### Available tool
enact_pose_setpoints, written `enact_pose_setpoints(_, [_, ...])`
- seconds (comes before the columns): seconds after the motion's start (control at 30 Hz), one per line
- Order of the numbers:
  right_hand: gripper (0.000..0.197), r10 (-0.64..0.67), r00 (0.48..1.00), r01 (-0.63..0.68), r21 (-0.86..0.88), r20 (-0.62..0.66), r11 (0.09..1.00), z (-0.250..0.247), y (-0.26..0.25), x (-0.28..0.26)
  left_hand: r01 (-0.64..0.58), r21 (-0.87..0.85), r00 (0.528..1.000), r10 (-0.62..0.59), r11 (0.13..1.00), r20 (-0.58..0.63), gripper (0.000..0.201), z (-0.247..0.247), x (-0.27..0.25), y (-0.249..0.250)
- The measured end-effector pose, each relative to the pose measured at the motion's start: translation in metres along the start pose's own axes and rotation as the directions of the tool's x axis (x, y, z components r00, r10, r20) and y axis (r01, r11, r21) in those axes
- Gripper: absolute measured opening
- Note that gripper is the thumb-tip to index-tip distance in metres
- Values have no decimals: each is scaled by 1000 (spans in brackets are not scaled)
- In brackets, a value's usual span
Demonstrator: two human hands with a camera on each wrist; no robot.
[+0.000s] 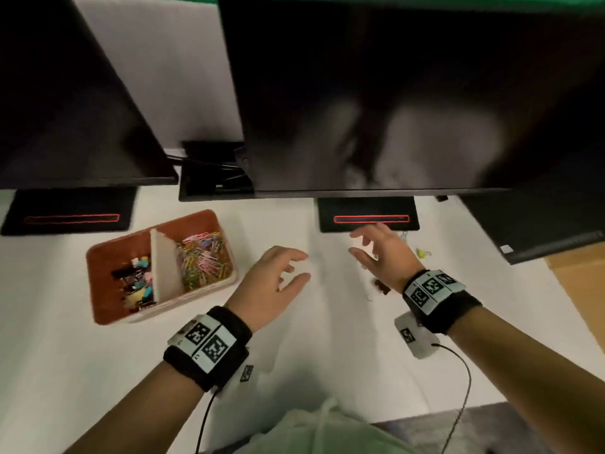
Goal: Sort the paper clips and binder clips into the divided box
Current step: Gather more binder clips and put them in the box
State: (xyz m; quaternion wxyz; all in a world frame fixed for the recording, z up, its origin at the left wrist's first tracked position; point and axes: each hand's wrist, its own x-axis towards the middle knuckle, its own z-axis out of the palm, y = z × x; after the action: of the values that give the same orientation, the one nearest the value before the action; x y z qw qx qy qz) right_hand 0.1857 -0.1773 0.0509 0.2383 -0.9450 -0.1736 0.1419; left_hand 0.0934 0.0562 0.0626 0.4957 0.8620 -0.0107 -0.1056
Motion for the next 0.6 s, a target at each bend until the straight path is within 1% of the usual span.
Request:
enact_pose_setpoints(0.1, [43,141,990,-139,-70,21,988,-16,50,-21,-23,110,992,9,994,127,45,51,32,12])
enact_pose_setpoints(0.17, [54,192,980,-187,-104,42,977,-24,78,-29,2,202,976,-46,979,214,60,83,51,20])
enact_pose_setpoints(0.23, [67,228,969,-221,-81,100,972,-28,101,-31,22,281,957,-101,960,270,72,112,68,25])
enact_pose_setpoints(0.3, [77,245,955,-242,-38,168,969,-29,120,-28,6,357,946,-121,934,300,80,137,82,27])
enact_pose_setpoints(0.4, [85,222,941,-217,-49,255,975,-25,136,-20,-13,474,938,-154,880,311,82,162,98,27])
enact_pose_setpoints(0.47, [86,174,934,-154,-88,313,984,-22,137,-16,-7,531,950,-159,847,267,80,171,104,27])
enact_pose_setpoints(0.53, [84,98,930,-64,-106,355,992,-16,132,-14,10,512,973,-127,859,193,71,175,107,25])
enact_pose_setpoints(0.6, [79,19,930,14,-87,367,996,-8,126,-12,27,432,984,-99,901,145,59,174,107,21])
